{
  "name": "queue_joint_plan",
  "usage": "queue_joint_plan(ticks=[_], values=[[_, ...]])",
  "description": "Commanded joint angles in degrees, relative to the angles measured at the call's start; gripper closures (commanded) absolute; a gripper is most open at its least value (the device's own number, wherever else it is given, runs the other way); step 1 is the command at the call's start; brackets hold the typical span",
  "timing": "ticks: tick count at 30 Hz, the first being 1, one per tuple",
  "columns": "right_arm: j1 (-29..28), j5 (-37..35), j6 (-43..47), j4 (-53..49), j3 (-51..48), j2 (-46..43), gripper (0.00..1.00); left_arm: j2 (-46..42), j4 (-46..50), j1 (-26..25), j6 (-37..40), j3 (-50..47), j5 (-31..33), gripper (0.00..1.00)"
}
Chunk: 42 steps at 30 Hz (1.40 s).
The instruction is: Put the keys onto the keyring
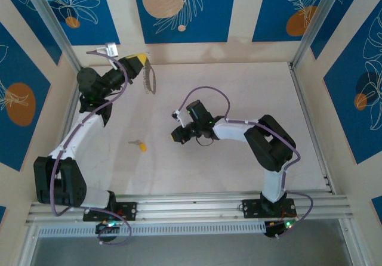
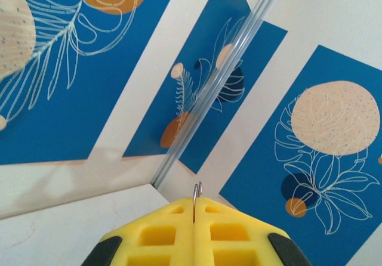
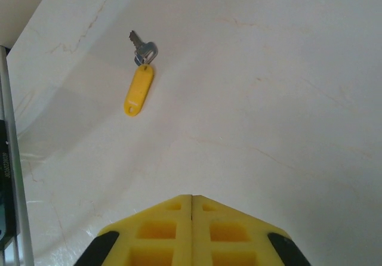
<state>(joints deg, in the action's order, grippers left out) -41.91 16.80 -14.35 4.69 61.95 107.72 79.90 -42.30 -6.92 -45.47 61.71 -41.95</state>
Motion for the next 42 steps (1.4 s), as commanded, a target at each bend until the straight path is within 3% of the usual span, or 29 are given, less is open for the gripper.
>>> queue_joint_plan(ticks=[1, 4, 9, 21, 34, 42], values=[[-2.4, -1.2, -0.6, 1.2, 1.5, 0.5, 0.71, -0.9, -0.5, -0.9, 1.9, -1.0, 0.5, 1.0], [-4.0, -1.6, -0.4, 0.1, 5.4, 3.2, 0.61, -0.7, 0.1, -0.9, 2.6, -1.0, 1.1, 1.0], [-8.0, -3.6, 1.5, -3.7, 16.3, 10.4, 0.57, 0.0, 3.9, -0.8, 5.3, 1.0, 1.9, 1.0], [-11.8, -9.1, 7.8, -12.4, 34.7, 24.0, 0.57, 5.7, 1.6, 3.0, 1.3, 6.9, 1.7, 1.0], [-11.9, -7.0, 8.2, -14.5, 39.7, 28.5, 0.61, 6.8, 0.0, 4.3, -0.1, 7.0, 1.2, 1.0], [-12.0, -6.3, 7.9, -15.0, 40.6, 29.2, 0.7, 6.8, -0.5, 4.4, -0.6, 7.2, 1.2, 1.0]])
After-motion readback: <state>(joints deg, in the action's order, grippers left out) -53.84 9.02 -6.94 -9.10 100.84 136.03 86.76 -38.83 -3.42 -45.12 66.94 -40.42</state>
